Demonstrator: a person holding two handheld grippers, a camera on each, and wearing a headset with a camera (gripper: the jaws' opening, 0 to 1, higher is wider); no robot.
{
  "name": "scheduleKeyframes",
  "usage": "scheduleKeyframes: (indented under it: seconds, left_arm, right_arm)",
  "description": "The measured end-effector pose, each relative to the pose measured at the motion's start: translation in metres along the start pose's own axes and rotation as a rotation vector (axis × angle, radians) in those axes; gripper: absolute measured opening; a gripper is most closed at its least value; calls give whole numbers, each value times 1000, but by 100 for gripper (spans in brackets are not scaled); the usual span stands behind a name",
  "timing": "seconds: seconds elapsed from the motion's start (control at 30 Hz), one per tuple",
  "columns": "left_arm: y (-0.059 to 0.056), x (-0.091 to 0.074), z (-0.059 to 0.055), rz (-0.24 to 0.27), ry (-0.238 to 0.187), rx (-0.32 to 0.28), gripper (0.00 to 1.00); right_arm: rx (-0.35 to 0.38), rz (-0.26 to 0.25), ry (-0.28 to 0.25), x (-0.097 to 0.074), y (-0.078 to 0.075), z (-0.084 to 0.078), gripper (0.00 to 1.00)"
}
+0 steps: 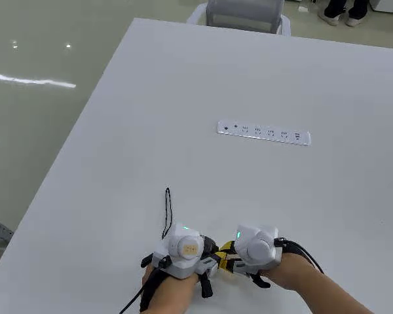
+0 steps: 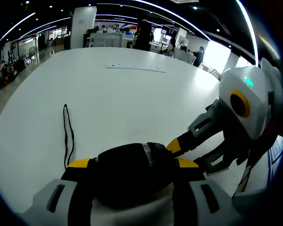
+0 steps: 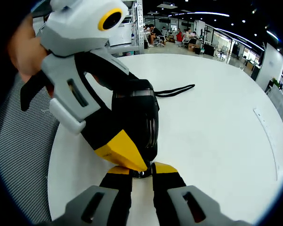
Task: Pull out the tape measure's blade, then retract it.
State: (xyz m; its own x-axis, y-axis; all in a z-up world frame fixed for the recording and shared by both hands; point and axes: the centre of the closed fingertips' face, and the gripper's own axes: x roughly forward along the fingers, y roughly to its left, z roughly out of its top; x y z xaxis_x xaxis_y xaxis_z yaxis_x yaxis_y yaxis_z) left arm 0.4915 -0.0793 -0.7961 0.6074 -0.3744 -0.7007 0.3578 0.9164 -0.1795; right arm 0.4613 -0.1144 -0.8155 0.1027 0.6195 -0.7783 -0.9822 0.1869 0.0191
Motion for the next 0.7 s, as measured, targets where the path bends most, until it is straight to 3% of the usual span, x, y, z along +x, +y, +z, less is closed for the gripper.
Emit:
scheduleKeyframes:
  seconds: [0.7]
  left_arm:
    - [0,-1,0,-4,-2,7,66]
  right_arm:
    - [-7,2,0,-4,-1,-7,18]
